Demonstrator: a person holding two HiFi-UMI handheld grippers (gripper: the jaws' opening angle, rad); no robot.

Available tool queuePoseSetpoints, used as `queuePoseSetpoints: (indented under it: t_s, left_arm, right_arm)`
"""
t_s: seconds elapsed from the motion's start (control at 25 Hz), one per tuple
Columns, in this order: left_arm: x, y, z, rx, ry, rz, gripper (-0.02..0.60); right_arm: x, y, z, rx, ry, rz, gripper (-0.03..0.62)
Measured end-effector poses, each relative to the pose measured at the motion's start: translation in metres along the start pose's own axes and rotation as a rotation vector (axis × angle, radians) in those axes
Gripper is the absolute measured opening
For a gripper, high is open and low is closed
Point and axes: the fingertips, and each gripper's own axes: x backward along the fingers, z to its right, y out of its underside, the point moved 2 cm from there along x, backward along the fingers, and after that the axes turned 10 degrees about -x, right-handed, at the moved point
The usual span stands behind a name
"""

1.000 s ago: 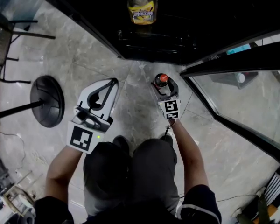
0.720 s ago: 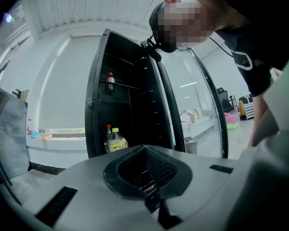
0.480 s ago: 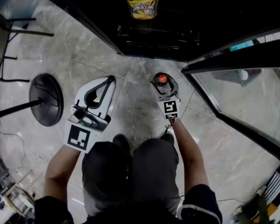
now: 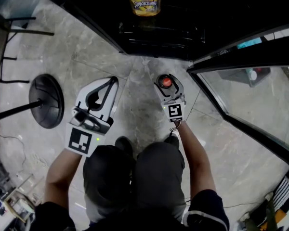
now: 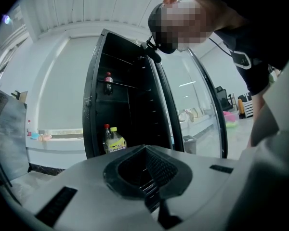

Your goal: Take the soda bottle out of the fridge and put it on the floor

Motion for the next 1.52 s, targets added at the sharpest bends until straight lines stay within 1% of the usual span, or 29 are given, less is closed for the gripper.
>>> queuePoseSetpoints:
  t_s: [0.12,0.28,0.48,0.84,1.04,1.12,1.2,1.24,1.32,1.4,1.44,1.52]
  left_arm:
    - [-0.002,0.001,0.001,-0.004,0.001,0.000,0.025]
    - [-0.003,0.001,0.001,-0.002,-0.002,0.002,0.025]
    - [-0.001,0.004,0.004,-0.007,0.005,-0.001,0.025]
    - [0.000,0.004,0.002,-0.006,0.008,0.004,0.025]
    - [0.000,0.001,-0.001,-0.008,0.006,0.013,0.025]
    - [0.001,0.000,-0.002,0.001,-0.003,0.018,0.025]
    - [0.002,-0.002,-0.001,0.007,-0.005,0.024,0.025]
    - [0.003,-0.003,-0.001,0.009,-0.004,0.024,0.025]
    - [0.004,-0.005,0.000,0.011,-0.002,0.022,0.025]
    - [0.005,-0.010,-0.001,0.012,-0.006,0.027,0.025]
    - [0.005,-0.013,-0.002,0.012,-0.008,0.030,0.025]
    - [0.004,-0.020,-0.004,0.014,-0.013,0.035,0.025]
  right_arm:
    - [0.000,0.001,0.000,0.000,0.000,0.003,0.328]
    - [0.000,-0.003,0.000,-0.041,0.004,0.008,0.327]
    - [0.001,-0.001,-0.001,-0.022,0.000,0.007,0.333]
    - [0.020,-0.005,-0.005,0.014,-0.014,0.007,0.333]
    - [0.036,-0.015,0.000,0.030,0.007,0.009,0.302]
    - [0.042,-0.022,0.000,0.045,0.002,0.015,0.299]
    - [0.050,-0.029,-0.003,0.072,-0.007,0.013,0.279]
    - [0.054,-0.032,-0.003,0.074,-0.008,0.015,0.262]
    - [0.061,-0.039,-0.004,0.056,-0.006,0.023,0.250]
    - [0.066,-0.047,-0.004,0.059,-0.010,0.027,0.144]
    - [0.069,-0.052,-0.004,0.062,-0.012,0.030,0.120]
    - [0.075,-0.064,-0.004,0.060,-0.007,0.046,0.112]
